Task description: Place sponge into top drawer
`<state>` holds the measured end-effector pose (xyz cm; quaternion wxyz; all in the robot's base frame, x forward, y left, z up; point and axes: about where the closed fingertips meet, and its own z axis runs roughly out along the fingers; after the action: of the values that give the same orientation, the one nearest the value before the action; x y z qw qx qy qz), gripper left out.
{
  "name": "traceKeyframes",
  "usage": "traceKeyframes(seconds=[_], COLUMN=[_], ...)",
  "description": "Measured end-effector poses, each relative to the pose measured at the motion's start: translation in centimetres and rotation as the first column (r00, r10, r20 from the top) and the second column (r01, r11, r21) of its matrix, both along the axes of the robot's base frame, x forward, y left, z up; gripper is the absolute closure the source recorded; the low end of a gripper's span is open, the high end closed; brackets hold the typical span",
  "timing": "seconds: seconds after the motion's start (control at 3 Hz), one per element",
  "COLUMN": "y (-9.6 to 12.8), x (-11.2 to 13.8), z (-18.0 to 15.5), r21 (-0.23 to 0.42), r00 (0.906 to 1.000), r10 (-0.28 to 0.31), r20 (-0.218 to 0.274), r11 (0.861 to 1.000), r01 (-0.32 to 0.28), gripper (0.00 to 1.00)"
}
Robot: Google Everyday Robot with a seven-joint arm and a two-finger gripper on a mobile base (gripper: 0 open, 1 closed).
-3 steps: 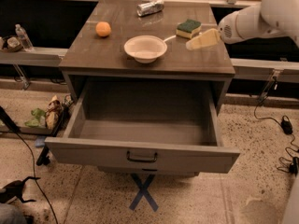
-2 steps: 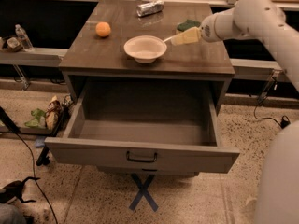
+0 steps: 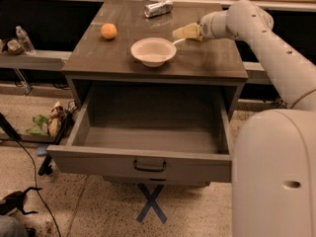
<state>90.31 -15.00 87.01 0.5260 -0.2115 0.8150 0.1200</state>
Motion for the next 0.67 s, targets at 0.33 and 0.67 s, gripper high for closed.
traceKeyframes(seconds=[0.33,0.67], y=[-0.90,-1.07], x=[3.17,4.11], z=[0.14,-0.31], r21=[0.012,0.014], r00=[0.9980,0.9942], r10=[-0.063,-0.105], r20=[0.003,-0.019], r11=[0.998,0.994], r01=[0.063,0.106], gripper=[0.00,0.00])
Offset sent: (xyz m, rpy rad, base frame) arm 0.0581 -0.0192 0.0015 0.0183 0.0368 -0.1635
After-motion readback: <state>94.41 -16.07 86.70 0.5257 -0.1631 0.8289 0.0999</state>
